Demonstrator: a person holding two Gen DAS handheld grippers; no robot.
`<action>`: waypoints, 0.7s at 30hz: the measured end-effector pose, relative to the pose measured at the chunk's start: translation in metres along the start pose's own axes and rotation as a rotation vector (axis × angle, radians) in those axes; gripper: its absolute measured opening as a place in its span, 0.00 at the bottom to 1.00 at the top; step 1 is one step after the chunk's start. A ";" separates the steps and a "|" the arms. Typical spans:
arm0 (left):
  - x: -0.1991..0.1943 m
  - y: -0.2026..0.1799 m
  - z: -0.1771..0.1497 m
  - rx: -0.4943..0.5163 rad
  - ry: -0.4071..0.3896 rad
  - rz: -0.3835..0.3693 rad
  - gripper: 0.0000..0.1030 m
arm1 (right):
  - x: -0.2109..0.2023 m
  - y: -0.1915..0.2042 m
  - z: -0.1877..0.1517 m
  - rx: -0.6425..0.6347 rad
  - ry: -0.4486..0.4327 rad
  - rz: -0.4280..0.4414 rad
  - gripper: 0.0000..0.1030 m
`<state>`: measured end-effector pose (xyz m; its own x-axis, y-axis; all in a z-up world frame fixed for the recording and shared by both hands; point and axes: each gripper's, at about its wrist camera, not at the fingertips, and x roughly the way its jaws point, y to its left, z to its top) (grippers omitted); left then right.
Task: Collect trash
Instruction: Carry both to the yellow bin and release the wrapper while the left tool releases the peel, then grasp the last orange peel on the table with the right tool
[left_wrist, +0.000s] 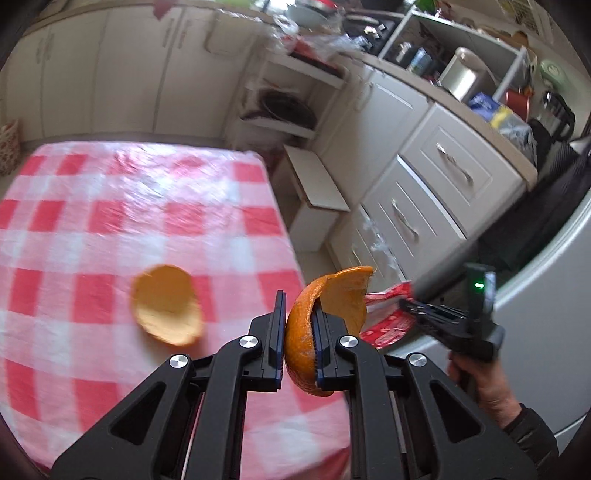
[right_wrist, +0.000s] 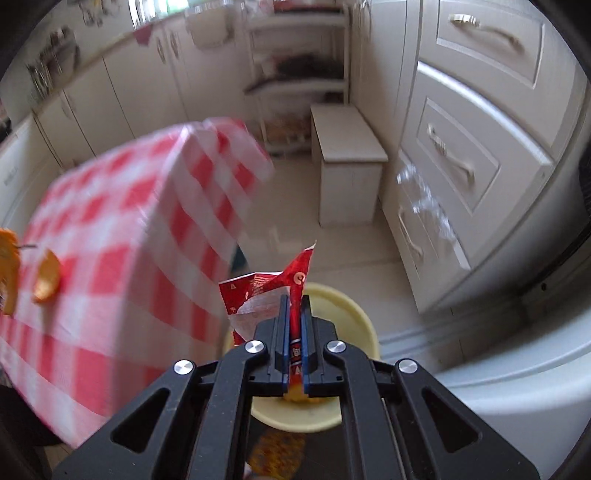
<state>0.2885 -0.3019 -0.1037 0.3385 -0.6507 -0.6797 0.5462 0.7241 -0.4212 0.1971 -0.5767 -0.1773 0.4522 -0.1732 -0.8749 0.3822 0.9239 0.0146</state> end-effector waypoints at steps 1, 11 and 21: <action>0.012 -0.010 -0.005 0.001 0.024 -0.002 0.11 | 0.013 0.002 -0.002 -0.015 0.042 -0.003 0.06; 0.108 -0.069 -0.035 0.040 0.208 0.088 0.11 | -0.017 -0.031 0.007 0.154 -0.031 0.053 0.61; 0.189 -0.115 -0.039 0.065 0.336 0.169 0.41 | -0.083 -0.047 0.033 0.255 -0.276 0.196 0.71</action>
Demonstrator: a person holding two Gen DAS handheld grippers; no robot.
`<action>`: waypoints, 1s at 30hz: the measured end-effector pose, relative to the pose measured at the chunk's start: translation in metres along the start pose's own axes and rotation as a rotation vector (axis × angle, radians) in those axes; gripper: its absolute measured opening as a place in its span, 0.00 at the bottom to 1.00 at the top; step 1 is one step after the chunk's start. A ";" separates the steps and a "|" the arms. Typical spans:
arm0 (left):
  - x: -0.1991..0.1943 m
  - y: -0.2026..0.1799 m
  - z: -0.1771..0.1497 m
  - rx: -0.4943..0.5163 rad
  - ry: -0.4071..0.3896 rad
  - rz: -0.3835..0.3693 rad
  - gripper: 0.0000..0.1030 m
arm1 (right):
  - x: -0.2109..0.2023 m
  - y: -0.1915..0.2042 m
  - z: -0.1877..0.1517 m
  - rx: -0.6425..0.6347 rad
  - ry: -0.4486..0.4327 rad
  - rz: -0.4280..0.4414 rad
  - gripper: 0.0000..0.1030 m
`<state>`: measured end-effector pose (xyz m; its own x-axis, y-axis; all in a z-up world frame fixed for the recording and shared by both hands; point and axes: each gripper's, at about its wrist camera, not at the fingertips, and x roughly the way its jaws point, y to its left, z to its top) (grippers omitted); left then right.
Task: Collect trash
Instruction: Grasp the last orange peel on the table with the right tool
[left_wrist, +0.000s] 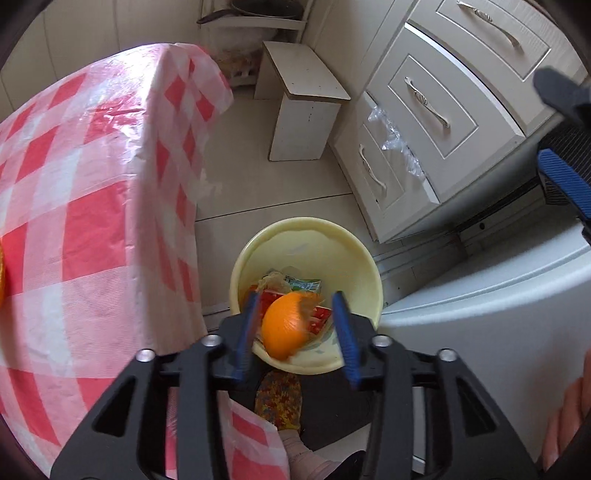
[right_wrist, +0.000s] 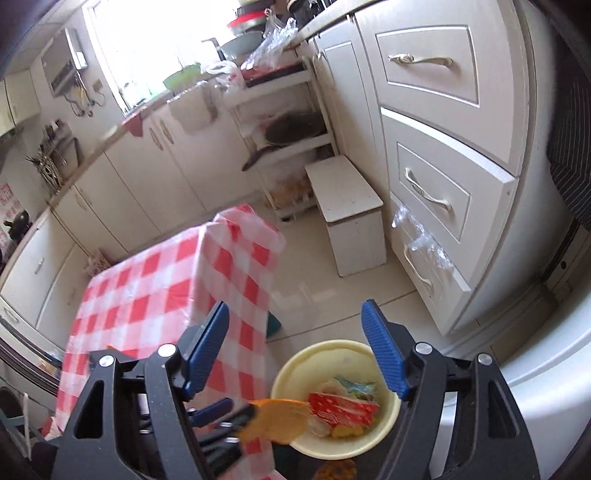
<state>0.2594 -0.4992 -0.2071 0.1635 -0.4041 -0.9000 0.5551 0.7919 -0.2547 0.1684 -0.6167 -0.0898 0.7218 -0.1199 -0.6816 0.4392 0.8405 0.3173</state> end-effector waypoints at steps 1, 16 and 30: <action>-0.003 -0.001 0.000 0.004 -0.006 -0.005 0.42 | 0.000 0.000 0.001 0.003 -0.004 0.002 0.71; -0.201 0.195 -0.027 -0.209 -0.396 0.212 0.60 | 0.036 0.100 -0.030 -0.077 0.183 0.338 0.67; -0.211 0.315 -0.061 -0.386 -0.394 0.246 0.60 | 0.124 0.249 -0.095 -0.381 0.314 0.278 0.55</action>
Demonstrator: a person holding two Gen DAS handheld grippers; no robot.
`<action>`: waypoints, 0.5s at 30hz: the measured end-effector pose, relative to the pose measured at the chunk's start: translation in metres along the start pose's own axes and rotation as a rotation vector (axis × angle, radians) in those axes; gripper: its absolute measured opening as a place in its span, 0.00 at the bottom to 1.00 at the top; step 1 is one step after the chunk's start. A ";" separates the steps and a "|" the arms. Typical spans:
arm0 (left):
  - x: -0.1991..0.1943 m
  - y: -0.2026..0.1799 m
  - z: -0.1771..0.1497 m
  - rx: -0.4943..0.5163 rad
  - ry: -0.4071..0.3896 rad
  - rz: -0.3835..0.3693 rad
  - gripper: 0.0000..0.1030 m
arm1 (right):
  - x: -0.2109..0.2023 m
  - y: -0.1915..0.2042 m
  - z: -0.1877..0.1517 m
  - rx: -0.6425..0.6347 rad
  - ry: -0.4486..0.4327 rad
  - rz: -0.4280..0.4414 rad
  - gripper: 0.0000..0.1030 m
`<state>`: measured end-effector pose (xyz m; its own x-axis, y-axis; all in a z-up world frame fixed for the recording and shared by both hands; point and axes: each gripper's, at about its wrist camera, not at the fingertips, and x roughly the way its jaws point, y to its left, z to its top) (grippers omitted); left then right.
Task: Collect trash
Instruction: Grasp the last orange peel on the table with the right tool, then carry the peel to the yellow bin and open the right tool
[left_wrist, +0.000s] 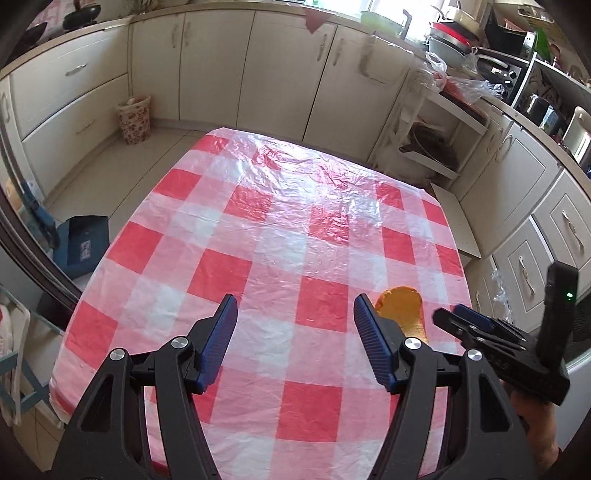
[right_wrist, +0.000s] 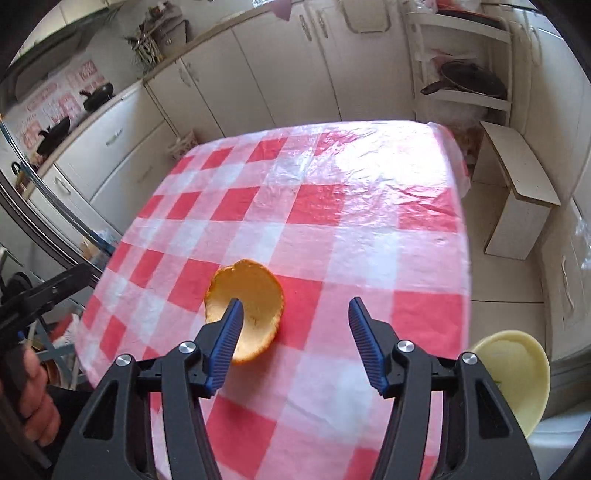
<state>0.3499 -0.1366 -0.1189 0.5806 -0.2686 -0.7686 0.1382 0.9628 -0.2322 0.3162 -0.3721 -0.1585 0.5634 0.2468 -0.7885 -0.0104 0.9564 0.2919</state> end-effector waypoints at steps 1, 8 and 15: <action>0.000 0.003 0.001 -0.003 -0.001 -0.006 0.60 | 0.006 0.005 0.003 -0.018 0.000 -0.012 0.55; -0.006 0.017 0.007 -0.027 0.007 -0.039 0.60 | 0.035 0.021 0.009 -0.081 0.029 -0.043 0.46; -0.007 0.030 0.008 -0.050 0.016 -0.042 0.60 | 0.037 0.032 0.006 -0.134 0.043 -0.032 0.09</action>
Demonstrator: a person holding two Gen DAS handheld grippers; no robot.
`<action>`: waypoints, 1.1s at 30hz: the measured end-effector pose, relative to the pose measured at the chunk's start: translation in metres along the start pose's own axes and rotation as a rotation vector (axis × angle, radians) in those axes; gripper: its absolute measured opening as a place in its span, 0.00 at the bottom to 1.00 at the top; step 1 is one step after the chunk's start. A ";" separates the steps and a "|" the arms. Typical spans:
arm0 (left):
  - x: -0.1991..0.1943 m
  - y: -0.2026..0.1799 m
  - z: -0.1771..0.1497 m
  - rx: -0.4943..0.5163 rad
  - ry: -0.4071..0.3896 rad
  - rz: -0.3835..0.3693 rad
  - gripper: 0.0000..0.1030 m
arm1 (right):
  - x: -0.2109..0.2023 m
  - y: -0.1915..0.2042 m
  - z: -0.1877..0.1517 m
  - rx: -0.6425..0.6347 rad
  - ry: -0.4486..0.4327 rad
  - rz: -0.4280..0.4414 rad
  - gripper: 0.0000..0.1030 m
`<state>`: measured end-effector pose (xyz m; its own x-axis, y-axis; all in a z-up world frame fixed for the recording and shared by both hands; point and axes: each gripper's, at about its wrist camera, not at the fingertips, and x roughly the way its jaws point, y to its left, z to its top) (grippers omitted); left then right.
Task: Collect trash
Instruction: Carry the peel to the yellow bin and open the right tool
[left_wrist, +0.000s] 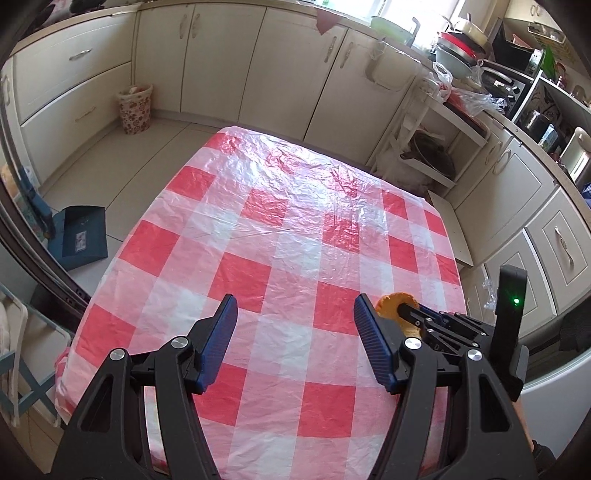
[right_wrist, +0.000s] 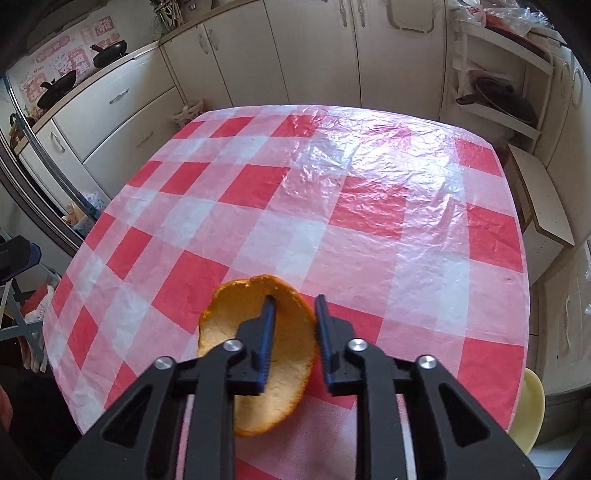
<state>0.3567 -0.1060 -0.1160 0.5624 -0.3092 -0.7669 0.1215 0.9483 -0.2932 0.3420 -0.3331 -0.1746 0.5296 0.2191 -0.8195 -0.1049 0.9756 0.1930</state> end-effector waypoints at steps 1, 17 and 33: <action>0.000 0.001 0.000 -0.002 0.000 0.001 0.60 | -0.002 0.001 0.000 -0.006 -0.004 0.007 0.06; 0.014 -0.019 -0.012 0.071 0.010 0.050 0.61 | -0.136 -0.107 -0.048 0.119 -0.171 -0.177 0.05; 0.000 -0.049 -0.025 0.232 -0.043 0.088 0.76 | -0.076 -0.184 -0.084 0.226 0.118 -0.462 0.54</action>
<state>0.3302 -0.1541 -0.1163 0.6131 -0.2263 -0.7569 0.2521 0.9641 -0.0840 0.2506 -0.5276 -0.1927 0.3774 -0.2204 -0.8994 0.3082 0.9458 -0.1024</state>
